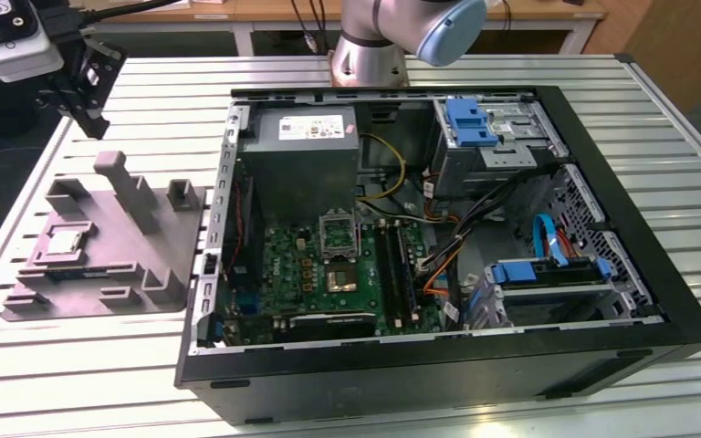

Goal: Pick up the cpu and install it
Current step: 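Reach for the cpu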

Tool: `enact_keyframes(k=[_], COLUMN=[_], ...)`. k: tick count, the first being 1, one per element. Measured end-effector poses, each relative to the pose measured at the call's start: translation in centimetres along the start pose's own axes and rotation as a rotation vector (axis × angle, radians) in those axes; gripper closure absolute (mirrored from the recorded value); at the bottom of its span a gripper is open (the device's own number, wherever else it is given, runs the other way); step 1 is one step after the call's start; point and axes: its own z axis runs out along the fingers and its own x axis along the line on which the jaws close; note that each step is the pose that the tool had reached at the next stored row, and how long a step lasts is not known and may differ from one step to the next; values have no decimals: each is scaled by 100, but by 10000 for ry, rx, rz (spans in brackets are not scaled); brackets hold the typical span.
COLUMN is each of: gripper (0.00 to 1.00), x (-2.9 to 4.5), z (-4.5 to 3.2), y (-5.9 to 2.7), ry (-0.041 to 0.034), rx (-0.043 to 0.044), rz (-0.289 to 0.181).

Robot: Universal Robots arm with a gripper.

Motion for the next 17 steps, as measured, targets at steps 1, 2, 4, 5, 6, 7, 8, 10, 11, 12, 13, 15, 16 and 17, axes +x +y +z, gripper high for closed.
enact_keyframes(k=[1,2,4,5,6,7,8,10,11,12,13,15,16,17], gripper=[89,89,89,89,89,89,89,89,89,89,89,89,89,89], x=[6,11,14,17,19,20,23,28,31,38,45,69,83,95], z=[1,1,2,2,2,2,2,2,2,3,2,3,3,3], y=[-1,-1,-1,-1,-1,-2,-2,-2,-3,-3,-3,-6,-7,-7], ry=[-1,0,-1,-1,-1,-1,-1,0,0,0,0,-1,-1,0], rx=[0,0,0,0,0,0,0,0,0,0,1,0,0,0], rz=[0,-1,-1,0,0,0,-1,0,-1,1,1,0,0,0])
